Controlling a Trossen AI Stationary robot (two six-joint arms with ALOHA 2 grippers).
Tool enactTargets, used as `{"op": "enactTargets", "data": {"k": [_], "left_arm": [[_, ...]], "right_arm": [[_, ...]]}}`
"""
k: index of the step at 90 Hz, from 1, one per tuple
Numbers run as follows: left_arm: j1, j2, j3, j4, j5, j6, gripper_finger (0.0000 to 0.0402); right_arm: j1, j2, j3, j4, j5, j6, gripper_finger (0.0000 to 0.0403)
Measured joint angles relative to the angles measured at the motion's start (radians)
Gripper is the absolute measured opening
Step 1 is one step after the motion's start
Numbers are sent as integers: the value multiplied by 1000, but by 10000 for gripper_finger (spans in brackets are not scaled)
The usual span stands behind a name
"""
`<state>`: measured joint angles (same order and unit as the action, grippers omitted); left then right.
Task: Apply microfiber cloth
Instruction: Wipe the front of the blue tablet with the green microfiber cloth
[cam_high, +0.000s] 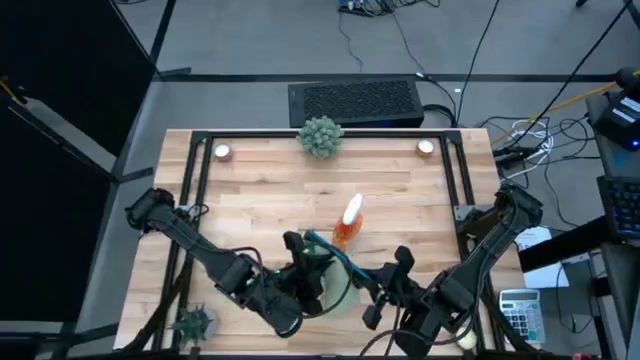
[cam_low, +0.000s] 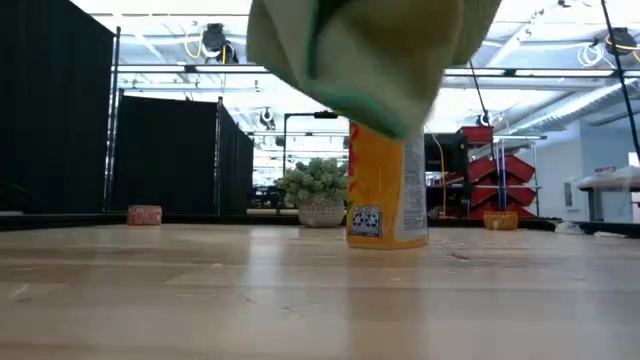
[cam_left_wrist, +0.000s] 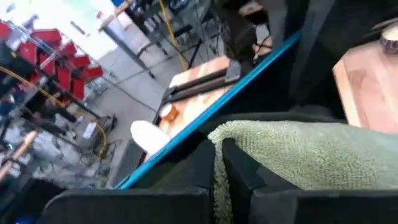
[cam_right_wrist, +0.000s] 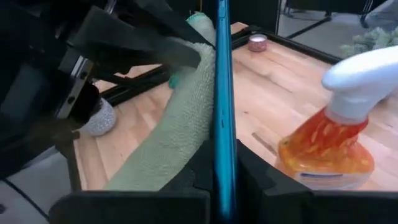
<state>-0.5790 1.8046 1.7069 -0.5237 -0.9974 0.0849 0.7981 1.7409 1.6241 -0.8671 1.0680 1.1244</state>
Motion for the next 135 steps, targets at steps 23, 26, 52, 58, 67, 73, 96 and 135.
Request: {"op": "enactTargets", "data": {"k": [23, 26, 52, 58, 67, 73, 96, 135], "left_arm": [[-9, -1, 1, -274, -83, -158, 0], [-9, -2, 1, -314, -90, -190, 0], [-8, -31, 1, -507, -175, -375, 0], [-11, -44, 1, -479, -178, -383, 0], [-20, -47, 0, -364, -168, -298, 0], [-25, -47, 0, -268, -153, -209, 0], [6, -48, 0, -195, -110, -98, 0], [2, -94, 1, -748, -192, -545, 0]], "right_arm": [[15, 3, 0, -3, -11, 2, 9], [15, 3, 0, -4, -11, 2, 9], [18, 3, 0, -10, -5, 15, 9], [20, 3, 0, -14, -7, 17, 9], [22, 3, 0, -19, -24, 19, 9], [23, 3, 0, -18, -33, 19, 9], [23, 3, 0, -26, -30, 27, 9], [50, 2, 0, -60, -86, 29, 9]]}}
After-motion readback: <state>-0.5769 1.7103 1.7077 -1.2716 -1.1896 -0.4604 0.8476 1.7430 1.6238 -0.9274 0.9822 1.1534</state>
